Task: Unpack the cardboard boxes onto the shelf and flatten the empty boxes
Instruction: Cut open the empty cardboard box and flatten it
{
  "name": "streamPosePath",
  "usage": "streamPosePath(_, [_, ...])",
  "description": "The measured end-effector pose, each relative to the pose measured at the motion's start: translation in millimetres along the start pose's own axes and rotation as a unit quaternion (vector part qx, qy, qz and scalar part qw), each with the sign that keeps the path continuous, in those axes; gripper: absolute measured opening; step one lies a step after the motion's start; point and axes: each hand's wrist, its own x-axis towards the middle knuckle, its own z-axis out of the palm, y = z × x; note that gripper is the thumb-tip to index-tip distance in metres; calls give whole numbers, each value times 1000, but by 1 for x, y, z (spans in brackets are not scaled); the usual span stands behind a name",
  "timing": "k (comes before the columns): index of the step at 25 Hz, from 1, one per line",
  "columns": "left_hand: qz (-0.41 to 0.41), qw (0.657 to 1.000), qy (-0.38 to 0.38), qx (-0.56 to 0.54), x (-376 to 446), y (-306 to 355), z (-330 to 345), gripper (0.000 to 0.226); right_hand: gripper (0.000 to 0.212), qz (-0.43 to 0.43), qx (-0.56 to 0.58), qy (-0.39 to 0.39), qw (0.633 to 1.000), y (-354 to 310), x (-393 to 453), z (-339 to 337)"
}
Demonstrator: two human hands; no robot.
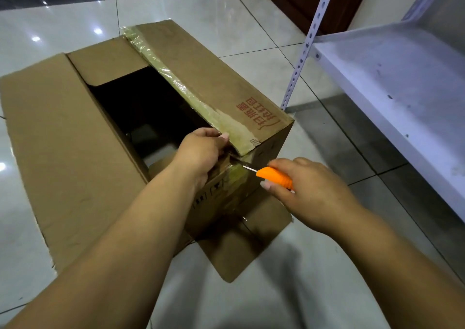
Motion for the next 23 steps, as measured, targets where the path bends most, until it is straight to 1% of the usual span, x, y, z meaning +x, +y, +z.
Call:
streamPosePath(6, [-2,999,10,-50,0,-4,5,16,50,-12,-8,-10,1000,-2,-5,1])
streamPosePath(9, [13,997,16,-73,2,-7,6,18,51,-14,-18,-8,1000,-5,-7,1])
streamPosePath(17, [53,994,30,-89,1,-15,9,17,52,-16,-30,18,999,-6,-9,-2])
streamPosePath(23, [82,992,37,-93,-2,-17,12,17,48,-17,-46,28,998,-11,-7,0])
